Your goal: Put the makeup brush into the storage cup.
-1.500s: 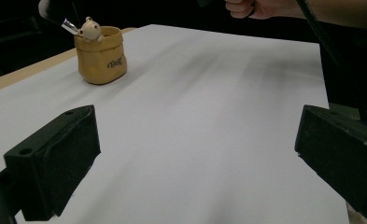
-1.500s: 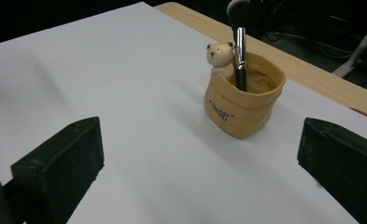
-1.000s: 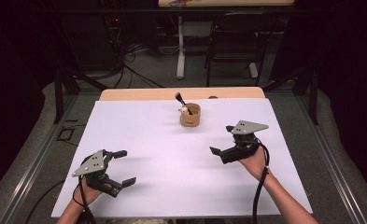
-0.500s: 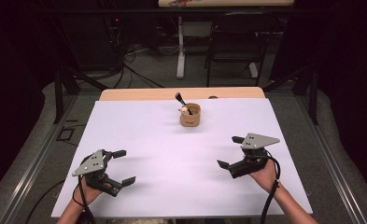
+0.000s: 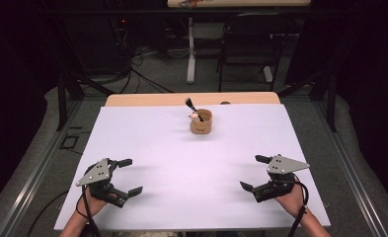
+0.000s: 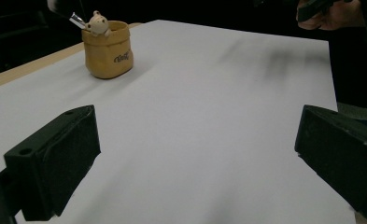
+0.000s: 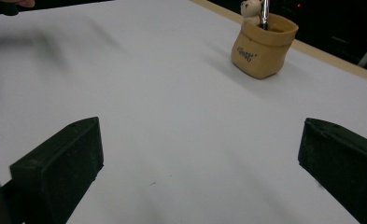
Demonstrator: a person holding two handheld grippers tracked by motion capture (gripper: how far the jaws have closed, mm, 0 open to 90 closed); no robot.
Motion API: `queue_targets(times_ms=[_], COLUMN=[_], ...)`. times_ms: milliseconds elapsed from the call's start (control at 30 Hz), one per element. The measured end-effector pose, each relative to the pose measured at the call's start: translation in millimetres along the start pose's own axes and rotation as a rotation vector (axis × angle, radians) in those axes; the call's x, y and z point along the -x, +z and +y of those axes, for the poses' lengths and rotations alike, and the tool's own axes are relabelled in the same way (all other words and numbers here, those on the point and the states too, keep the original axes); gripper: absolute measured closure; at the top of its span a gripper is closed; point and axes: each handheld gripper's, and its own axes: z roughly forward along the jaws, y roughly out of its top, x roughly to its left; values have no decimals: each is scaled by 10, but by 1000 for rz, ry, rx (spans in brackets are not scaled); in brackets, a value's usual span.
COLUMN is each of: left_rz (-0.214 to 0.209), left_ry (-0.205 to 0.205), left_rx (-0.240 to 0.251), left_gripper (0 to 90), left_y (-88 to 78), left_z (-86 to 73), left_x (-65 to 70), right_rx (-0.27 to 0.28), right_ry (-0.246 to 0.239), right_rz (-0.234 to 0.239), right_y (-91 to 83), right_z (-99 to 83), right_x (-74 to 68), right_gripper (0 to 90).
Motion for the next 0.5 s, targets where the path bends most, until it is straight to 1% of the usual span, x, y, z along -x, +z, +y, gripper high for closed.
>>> queue_targets(times_ms=[67,133,200,333,500], left_rz=[3,4,5,1,-1], left_ry=[3,1,0,2,4], left_rx=[3,8,4,1,-3], left_gripper=[2,2,2,2,2], left_y=[-15,-20,-15,-5,10], left_z=[1,0,-3,-3,-1], left_x=[0,-5,-10,-17,-24], right_rx=[-4,-20,-23,-18,3], right_ry=[29,39,40,43,39], right_rz=[17,29,39,43,47], right_y=[10,23,33,18,-11], right_z=[-23,-36,-45,-37,-31], right_x=[24,19,8,5,0], right_gripper=[0,0,0,0,0])
